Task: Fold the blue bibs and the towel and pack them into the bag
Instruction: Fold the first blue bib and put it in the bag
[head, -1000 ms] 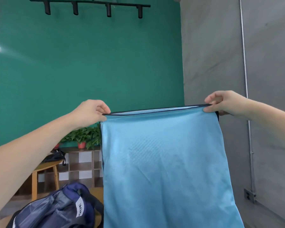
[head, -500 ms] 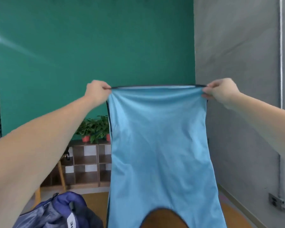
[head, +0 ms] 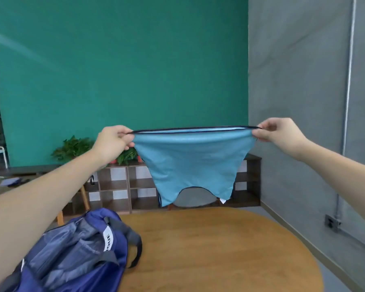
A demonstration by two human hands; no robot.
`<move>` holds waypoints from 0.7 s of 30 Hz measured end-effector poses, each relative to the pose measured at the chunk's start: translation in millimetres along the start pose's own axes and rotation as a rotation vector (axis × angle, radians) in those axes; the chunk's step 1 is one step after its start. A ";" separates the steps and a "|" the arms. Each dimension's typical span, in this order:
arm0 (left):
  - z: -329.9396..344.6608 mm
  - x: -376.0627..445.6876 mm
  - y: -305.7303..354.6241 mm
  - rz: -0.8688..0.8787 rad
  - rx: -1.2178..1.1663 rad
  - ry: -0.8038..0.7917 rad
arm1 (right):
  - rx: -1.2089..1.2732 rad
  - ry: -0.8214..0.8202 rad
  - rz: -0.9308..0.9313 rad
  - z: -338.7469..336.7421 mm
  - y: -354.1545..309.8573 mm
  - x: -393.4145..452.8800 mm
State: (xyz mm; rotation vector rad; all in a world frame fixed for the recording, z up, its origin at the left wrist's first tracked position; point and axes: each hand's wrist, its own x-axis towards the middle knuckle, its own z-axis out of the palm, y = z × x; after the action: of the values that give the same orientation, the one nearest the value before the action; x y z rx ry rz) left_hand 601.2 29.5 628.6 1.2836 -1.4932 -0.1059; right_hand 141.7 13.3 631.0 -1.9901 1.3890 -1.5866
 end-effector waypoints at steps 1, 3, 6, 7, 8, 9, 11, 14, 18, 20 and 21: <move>4.7 -25.5 -12.3 -0.005 0.043 -0.027 | -0.030 -0.041 0.025 0.3 11.9 -19.8; 12.6 -72.8 -32.2 -0.023 0.126 -0.109 | -0.068 -0.117 0.076 0.9 33.0 -57.2; 22.5 -132.2 -49.4 -0.072 0.153 -0.243 | -0.121 -0.267 0.166 1.4 57.1 -108.0; 25.8 -151.2 -55.0 -0.089 0.156 -0.294 | -0.150 -0.323 0.189 3.4 66.8 -123.5; 30.0 -170.4 -61.8 -0.106 0.176 -0.362 | -0.215 -0.389 0.203 7.1 79.1 -139.7; 34.8 -188.5 -71.8 -0.114 0.213 -0.449 | -0.312 -0.470 0.209 12.2 93.1 -156.3; 46.4 -224.1 -96.2 -0.120 0.303 -0.646 | -0.481 -0.645 0.239 24.2 126.1 -191.8; 66.2 -257.3 -127.6 -0.147 0.342 -0.812 | -0.503 -0.774 0.296 40.9 171.2 -232.5; 89.7 -250.9 -142.9 -0.198 0.196 -0.746 | -0.280 -0.700 0.392 52.9 200.1 -239.2; 95.1 -238.9 -146.5 -0.216 0.073 -0.721 | -0.133 -0.672 0.441 54.8 201.8 -229.0; 97.4 -232.9 -148.4 -0.217 0.013 -0.719 | -0.052 -0.653 0.458 55.5 199.6 -222.5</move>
State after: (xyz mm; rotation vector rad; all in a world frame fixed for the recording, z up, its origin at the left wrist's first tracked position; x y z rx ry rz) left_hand 576.6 87.4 342.6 1.4983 -1.9374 -0.7673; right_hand 95.4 63.6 334.8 -1.7928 1.4524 -0.6294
